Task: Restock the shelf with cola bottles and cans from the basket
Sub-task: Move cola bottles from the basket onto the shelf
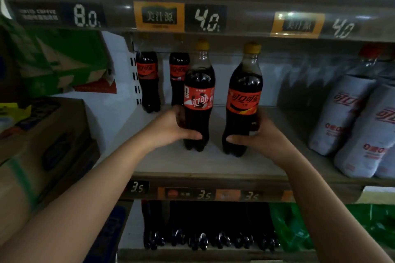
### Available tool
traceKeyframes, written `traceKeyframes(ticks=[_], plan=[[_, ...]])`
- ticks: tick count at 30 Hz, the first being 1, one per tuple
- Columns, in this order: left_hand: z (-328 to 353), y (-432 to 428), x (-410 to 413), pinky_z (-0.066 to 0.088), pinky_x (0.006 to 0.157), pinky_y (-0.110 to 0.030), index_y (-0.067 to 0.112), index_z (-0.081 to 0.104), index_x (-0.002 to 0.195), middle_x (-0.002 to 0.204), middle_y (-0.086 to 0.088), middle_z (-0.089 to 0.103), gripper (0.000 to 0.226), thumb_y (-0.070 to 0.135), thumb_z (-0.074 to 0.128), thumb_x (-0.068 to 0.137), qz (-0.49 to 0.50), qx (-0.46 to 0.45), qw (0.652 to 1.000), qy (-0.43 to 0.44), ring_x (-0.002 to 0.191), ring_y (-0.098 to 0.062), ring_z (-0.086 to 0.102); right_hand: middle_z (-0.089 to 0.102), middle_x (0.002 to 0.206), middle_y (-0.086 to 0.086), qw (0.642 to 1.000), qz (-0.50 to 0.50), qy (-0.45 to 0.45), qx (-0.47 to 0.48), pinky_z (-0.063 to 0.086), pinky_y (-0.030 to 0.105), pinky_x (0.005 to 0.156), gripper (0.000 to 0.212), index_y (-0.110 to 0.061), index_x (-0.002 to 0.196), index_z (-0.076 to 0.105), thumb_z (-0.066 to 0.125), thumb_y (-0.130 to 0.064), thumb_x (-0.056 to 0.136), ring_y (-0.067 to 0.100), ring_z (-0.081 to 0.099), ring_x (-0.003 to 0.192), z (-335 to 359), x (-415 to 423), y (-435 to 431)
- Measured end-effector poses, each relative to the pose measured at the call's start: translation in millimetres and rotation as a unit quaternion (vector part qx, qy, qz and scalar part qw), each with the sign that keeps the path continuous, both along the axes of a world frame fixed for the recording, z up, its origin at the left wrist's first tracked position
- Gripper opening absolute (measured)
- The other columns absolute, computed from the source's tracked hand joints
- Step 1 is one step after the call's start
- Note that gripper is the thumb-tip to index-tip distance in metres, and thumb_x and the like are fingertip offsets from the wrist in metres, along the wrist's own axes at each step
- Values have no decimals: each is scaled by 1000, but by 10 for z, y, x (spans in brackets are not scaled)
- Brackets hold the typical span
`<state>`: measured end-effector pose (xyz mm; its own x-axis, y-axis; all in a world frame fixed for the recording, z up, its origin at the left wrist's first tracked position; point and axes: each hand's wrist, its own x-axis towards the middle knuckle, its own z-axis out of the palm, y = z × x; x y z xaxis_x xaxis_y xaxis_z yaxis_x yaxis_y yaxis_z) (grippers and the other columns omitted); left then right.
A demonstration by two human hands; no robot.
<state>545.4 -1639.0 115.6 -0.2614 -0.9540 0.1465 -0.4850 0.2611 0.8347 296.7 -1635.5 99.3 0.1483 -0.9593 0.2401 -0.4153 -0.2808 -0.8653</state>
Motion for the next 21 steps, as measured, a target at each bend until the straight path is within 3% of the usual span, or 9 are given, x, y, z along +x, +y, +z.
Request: traceKeyframes(ticks=[3,5,8,12,13,15,18,21], plan=[[5,-44,-8,46,95,-25,23,56,127,125,4,64,66,14,84,68,22,1,1000,12,114,-10,59,62,107,-8,1000,-26,0,11,43,23,76,60,-22,119,52,85,-14,70,12,57,100,-18,13,-61],[23,-112,-59,45,99,-30,20,57,126,124,3,64,63,12,83,69,35,-2,999,2,114,-12,60,63,111,-1,999,-36,8,15,44,26,80,60,-16,122,55,84,-10,70,16,58,103,15,-4,-135],[15,-330,-166,44,94,-27,15,58,127,121,3,64,62,12,83,70,53,-9,998,-12,111,-13,60,65,118,3,998,-59,17,8,48,33,91,64,-13,126,56,84,-7,69,19,60,109,41,-65,-352],[14,-769,-326,47,101,-38,10,61,125,121,-6,67,63,15,85,67,70,-20,997,-39,112,-20,63,60,112,6,997,-71,15,1,44,5,63,58,-6,126,54,77,4,74,13,55,100,140,-159,-685],[14,-857,-366,47,102,-40,9,62,125,121,-8,67,63,16,85,68,76,-22,996,-47,112,-21,63,58,110,4,997,-80,20,7,44,5,65,59,-6,127,54,78,3,74,11,54,101,153,-172,-791],[4,-1020,-468,47,101,-39,9,61,126,122,-9,66,61,17,84,69,85,-31,994,-56,113,-23,62,57,111,-2,994,-102,39,20,45,17,83,64,-6,126,56,84,-6,69,10,54,105,160,-194,-1015],[-26,-1238,-596,46,101,-36,8,59,127,124,-10,65,61,16,83,72,100,-48,992,-52,115,-23,61,60,124,3,989,-134,51,22,46,35,100,88,-9,127,51,90,-29,51,20,56,119,111,-222,-1263],[-57,-1433,-660,46,101,-35,8,58,127,126,-10,64,63,17,84,70,120,-47,990,-51,116,-23,60,57,129,6,987,-148,58,16,44,36,102,84,-10,133,46,89,-20,61,23,53,122,79,-241,-1442]])
